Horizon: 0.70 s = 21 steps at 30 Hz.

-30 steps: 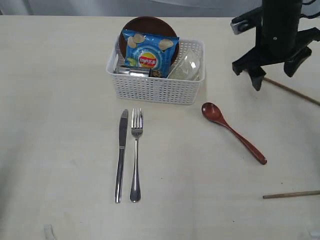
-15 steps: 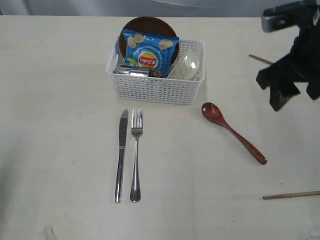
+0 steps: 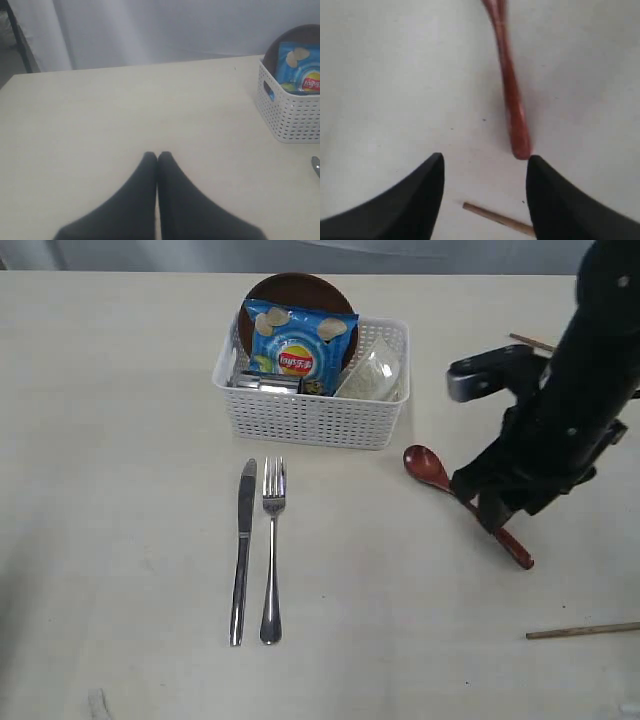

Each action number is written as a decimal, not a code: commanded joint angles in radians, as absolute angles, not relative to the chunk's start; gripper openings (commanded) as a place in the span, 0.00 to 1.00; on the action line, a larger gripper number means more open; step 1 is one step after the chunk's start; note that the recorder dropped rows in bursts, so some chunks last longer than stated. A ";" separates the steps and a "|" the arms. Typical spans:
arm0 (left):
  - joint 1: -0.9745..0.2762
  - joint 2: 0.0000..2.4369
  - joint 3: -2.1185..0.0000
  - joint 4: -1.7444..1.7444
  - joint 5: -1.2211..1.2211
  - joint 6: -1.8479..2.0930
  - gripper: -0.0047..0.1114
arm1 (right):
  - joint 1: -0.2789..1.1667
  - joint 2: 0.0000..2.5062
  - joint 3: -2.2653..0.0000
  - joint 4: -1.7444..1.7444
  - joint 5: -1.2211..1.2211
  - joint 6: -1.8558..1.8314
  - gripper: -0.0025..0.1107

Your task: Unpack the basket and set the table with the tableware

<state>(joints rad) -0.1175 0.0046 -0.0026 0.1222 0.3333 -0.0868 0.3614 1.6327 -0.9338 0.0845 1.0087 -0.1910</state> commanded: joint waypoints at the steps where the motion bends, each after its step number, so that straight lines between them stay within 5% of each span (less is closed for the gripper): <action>1: -0.114 0.000 0.000 0.127 0.326 -0.085 0.04 | 0.448 1.716 -0.930 0.053 0.947 -0.173 0.52; 11: -0.114 0.000 0.000 0.127 0.326 -0.085 0.04 | 0.521 1.780 -0.946 -0.286 0.844 0.119 0.52; 21: -0.114 0.000 0.000 0.127 0.326 -0.085 0.04 | 0.193 1.799 -1.228 -0.487 0.783 0.319 0.52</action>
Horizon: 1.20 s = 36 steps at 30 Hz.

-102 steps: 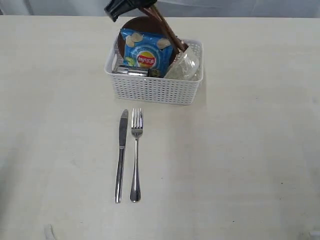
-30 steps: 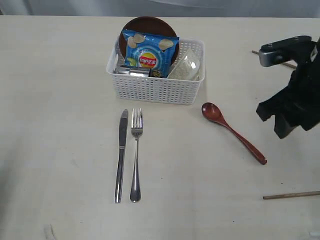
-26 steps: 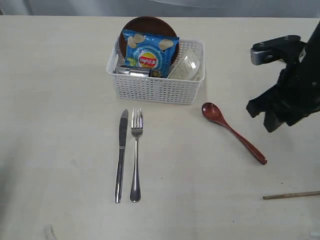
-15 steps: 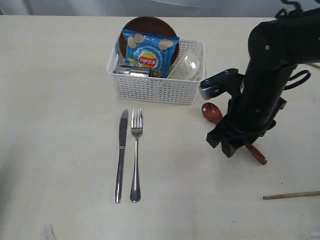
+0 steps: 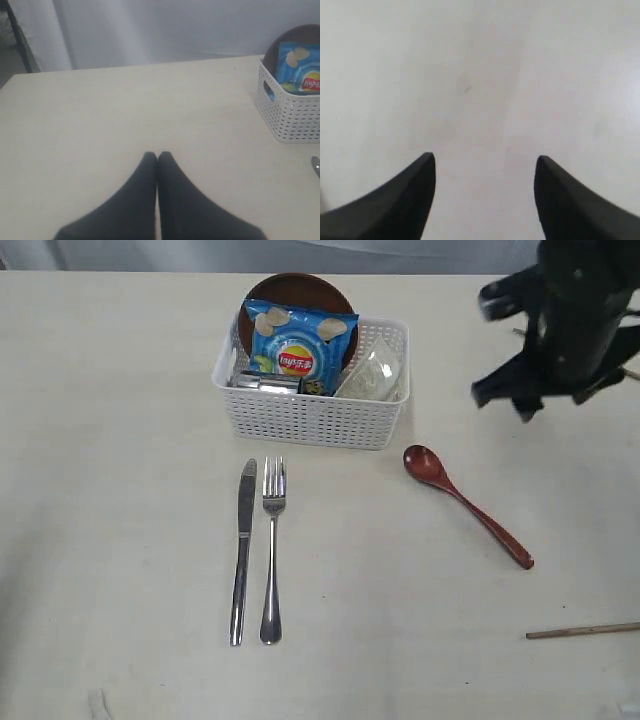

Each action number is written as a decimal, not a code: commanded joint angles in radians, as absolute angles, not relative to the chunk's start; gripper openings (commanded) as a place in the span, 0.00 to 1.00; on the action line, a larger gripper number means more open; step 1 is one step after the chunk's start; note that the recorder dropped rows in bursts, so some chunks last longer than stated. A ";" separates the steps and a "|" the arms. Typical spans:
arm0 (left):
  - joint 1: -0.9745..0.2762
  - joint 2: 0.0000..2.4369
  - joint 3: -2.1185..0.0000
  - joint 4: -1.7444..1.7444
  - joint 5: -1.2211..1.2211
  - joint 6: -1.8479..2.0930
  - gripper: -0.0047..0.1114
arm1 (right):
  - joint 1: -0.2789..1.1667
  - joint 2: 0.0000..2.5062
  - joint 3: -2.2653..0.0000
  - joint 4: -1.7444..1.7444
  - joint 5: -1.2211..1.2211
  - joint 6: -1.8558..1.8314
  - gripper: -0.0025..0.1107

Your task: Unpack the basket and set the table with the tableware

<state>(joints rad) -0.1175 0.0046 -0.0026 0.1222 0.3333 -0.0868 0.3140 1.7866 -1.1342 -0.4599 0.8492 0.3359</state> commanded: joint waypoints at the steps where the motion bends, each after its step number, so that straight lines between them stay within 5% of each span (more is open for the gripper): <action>1: -0.114 0.000 0.000 0.127 0.326 -0.085 0.04 | 0.166 1.810 -1.247 -0.502 0.750 0.305 0.52; 5: -0.114 0.000 0.000 0.127 0.326 -0.085 0.04 | 0.078 1.884 -1.320 -0.570 0.712 0.313 0.45; 11: -0.114 0.000 0.000 0.127 0.326 -0.085 0.04 | -0.045 2.028 -1.457 -0.593 0.685 0.415 0.02; 20: -0.114 0.000 0.000 0.127 0.326 -0.085 0.04 | -0.156 2.198 -1.588 -0.487 0.558 0.444 0.02; 36: -0.114 0.000 0.000 0.127 0.326 -0.085 0.04 | -0.161 2.304 -1.626 -0.375 0.692 0.278 0.02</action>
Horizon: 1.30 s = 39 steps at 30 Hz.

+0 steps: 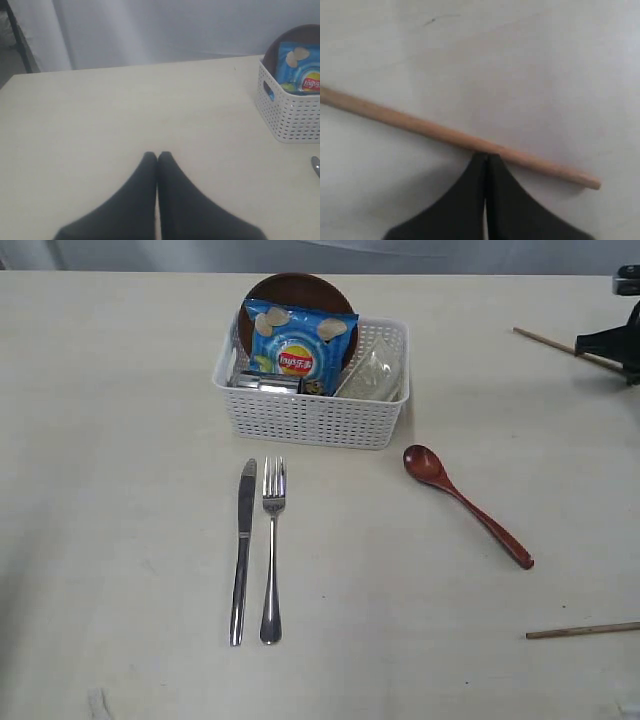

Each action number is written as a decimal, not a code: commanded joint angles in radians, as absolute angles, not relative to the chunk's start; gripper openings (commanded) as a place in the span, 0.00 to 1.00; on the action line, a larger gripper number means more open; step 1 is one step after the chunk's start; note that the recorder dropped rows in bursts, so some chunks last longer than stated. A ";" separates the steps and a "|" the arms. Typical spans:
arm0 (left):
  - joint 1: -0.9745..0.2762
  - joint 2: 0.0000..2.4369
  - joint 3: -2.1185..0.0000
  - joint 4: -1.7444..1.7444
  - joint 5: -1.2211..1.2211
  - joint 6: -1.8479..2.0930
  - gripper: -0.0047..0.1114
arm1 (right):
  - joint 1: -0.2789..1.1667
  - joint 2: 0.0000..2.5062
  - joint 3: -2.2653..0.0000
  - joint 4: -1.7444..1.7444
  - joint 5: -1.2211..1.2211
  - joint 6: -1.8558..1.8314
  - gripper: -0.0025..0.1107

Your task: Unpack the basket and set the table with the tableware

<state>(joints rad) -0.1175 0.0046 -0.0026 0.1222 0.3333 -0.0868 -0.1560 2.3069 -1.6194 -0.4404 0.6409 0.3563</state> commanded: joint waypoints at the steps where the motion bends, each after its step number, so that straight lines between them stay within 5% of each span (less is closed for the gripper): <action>1: -0.114 0.000 0.000 0.127 0.326 -0.085 0.04 | -0.161 2.304 -1.626 -0.347 0.710 0.247 0.02; 5: -0.114 0.000 0.000 0.127 0.326 -0.085 0.04 | -0.159 2.270 -1.626 -0.236 0.747 0.128 0.02; 16: -0.114 0.000 0.000 0.127 0.326 -0.085 0.04 | -0.241 2.290 -1.626 -0.204 0.371 0.233 0.02; 30: -0.114 0.000 0.000 0.135 0.326 -0.085 0.04 | -0.193 2.308 -1.624 -0.155 0.689 0.124 0.02; 39: -0.114 0.000 0.000 0.135 0.326 -0.085 0.04 | -0.159 2.199 -1.470 -0.069 0.641 -0.051 0.02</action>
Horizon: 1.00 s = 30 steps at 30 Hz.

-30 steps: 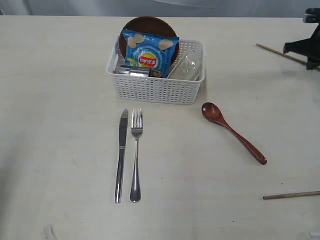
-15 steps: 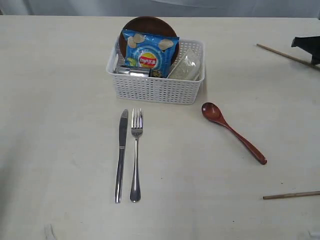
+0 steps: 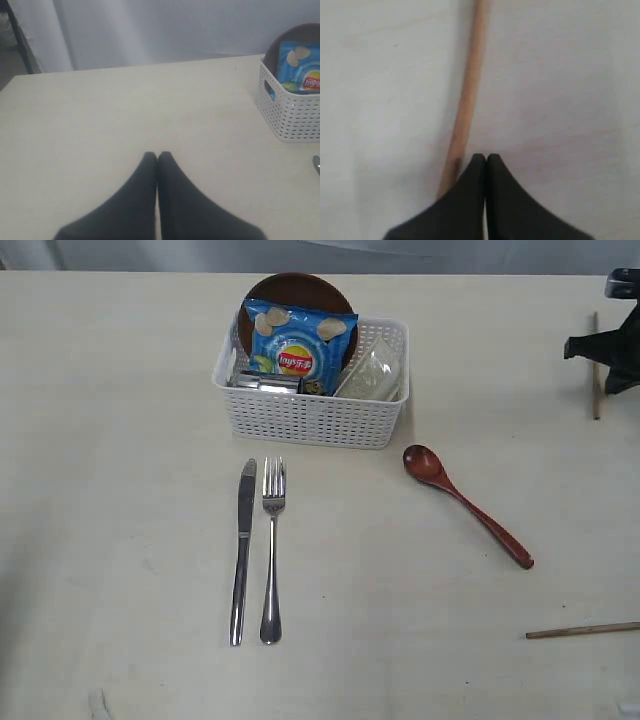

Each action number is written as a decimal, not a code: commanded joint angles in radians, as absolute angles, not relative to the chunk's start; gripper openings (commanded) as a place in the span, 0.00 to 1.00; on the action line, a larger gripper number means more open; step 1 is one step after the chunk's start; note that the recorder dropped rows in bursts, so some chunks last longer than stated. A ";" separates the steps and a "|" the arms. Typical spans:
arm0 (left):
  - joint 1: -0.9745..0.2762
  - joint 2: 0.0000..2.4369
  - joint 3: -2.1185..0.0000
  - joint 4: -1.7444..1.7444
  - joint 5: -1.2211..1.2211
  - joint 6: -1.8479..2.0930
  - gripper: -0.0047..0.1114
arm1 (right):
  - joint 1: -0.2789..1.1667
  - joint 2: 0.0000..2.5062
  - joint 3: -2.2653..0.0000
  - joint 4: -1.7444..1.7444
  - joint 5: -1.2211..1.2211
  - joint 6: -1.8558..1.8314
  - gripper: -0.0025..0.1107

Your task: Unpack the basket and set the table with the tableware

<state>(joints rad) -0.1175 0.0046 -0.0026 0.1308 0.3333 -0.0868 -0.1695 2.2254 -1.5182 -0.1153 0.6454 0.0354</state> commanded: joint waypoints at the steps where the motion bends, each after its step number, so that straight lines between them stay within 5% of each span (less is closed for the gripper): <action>1: -0.114 0.000 0.000 0.135 0.326 -0.085 0.04 | -0.159 2.199 -1.465 -0.069 0.644 -0.030 0.02; 6: -0.114 0.000 0.000 0.135 0.326 -0.085 0.04 | -0.177 2.179 -1.465 -0.075 0.611 0.125 0.05; 14: -0.114 0.000 0.000 0.135 0.326 -0.085 0.04 | -0.184 2.169 -1.540 0.091 0.564 0.236 0.50; 30: -0.114 0.000 0.000 0.135 0.326 -0.085 0.04 | -0.184 2.317 -1.687 0.317 0.649 0.300 0.52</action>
